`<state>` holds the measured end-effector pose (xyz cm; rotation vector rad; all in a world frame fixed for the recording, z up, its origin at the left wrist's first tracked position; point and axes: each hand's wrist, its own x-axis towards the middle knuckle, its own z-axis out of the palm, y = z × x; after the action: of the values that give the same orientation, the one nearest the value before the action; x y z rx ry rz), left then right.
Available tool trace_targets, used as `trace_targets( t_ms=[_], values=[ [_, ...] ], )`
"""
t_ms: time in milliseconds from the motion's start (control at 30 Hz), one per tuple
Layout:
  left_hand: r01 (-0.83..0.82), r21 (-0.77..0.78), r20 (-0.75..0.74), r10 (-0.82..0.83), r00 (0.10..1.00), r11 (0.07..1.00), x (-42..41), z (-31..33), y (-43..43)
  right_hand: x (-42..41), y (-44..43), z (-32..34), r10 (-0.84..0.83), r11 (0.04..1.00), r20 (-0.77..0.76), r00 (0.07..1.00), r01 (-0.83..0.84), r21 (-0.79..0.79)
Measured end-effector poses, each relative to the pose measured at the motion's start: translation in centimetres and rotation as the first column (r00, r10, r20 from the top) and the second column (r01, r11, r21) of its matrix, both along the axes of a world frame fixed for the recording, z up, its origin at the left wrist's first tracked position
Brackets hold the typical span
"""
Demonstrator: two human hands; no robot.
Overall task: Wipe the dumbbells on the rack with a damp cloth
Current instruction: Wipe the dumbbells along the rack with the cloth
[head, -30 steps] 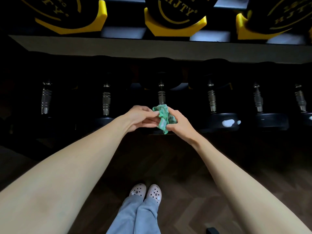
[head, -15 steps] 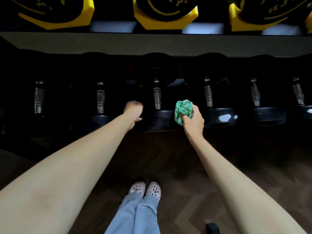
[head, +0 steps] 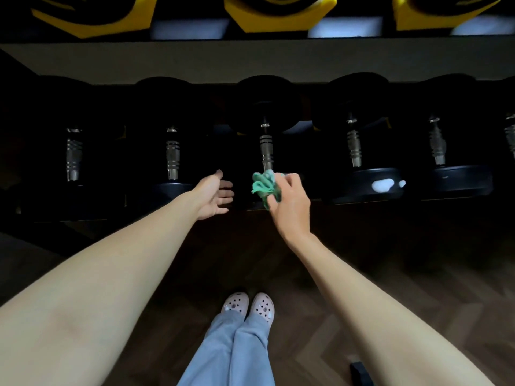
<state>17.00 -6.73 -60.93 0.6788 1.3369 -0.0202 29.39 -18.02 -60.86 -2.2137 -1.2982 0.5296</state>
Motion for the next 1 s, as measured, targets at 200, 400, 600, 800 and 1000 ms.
trace_targets(
  t_ms=[200,400,600,800,1000],
  values=[
    [-0.066,0.032,0.01,0.066,0.998,0.997,-0.8,-0.2,0.5,-2.6,0.3,-1.4,0.25,0.968,0.234,0.939,-0.246,-0.048],
    [-0.077,0.048,0.01,0.076,0.997,0.996,-1.1,-0.4,-0.2,-3.8,0.2,-1.4,0.524,0.846,0.185,0.831,-0.483,-0.225],
    [-0.062,0.064,-0.012,0.063,0.998,0.996,-0.1,-0.3,-0.2,-2.4,-2.7,-0.8,0.168,0.96,-0.092,0.982,-0.184,-0.213],
    [-0.103,0.156,0.007,0.103,0.995,0.982,1.5,-0.5,-1.2,1.6,-2.1,0.5,-0.707,0.623,-0.501,0.499,0.774,-0.109],
    [-0.117,0.208,0.023,0.115,0.993,0.971,1.9,-1.2,-0.8,5.6,-1.0,-0.7,-0.749,0.623,-0.475,0.462,0.735,-0.267]
  ],
)
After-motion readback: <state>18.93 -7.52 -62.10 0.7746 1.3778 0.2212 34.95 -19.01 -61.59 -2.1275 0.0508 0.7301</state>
